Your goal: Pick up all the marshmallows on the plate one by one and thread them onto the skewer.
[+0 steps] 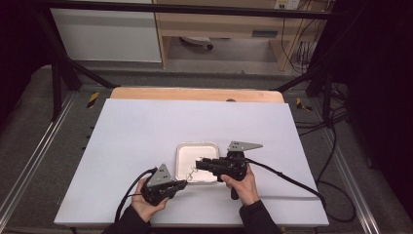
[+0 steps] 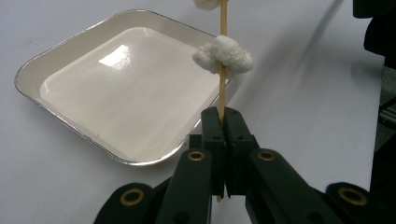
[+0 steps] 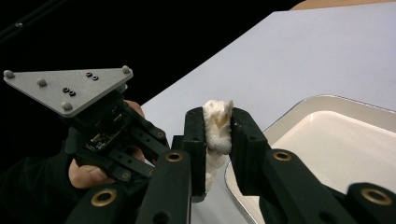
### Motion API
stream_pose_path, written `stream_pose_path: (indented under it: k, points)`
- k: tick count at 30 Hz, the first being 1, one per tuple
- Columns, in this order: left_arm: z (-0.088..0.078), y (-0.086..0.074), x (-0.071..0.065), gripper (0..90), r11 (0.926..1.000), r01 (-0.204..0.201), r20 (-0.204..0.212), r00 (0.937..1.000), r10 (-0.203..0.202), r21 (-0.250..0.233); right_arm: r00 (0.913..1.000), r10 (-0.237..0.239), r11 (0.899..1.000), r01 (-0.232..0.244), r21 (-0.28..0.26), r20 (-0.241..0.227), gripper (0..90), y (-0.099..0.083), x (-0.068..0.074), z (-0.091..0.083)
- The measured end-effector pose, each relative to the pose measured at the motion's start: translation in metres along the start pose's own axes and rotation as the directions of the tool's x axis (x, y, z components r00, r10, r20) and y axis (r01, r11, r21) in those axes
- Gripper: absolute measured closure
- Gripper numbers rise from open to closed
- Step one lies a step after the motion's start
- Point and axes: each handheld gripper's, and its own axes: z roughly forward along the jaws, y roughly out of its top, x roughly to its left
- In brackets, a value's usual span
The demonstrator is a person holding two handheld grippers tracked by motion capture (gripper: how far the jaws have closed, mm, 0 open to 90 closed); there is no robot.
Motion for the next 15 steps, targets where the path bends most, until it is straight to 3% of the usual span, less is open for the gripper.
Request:
stream_pose_path:
  k: [3,5,9,15]
  points:
    - [-0.0028,0.0028,-0.0002,88.8,0.9994,0.000,0.005,1.0000,0.000,-0.035,0.9998,0.010,1.000,-0.010,0.029,-0.016,78.1,-0.0025,-0.0008,0.0029]
    - [-0.0031,0.0045,-0.0012,88.9,0.9993,-0.016,-0.015,0.9998,0.015,-0.033,0.9998,0.008,0.999,-0.007,0.052,-0.018,78.0,-0.0071,-0.0015,0.0078]
    - [-0.0023,0.0021,0.0001,88.8,0.9993,0.000,-0.005,1.0000,0.000,-0.038,0.9999,-0.007,1.000,0.007,0.022,-0.014,77.4,-0.0029,-0.0003,0.0055]
    - [-0.0032,0.0026,-0.0006,88.8,0.9989,0.004,-0.011,0.9999,-0.004,-0.046,0.9999,-0.014,0.999,0.014,0.032,0.001,70.6,-0.0045,0.0003,0.0055]
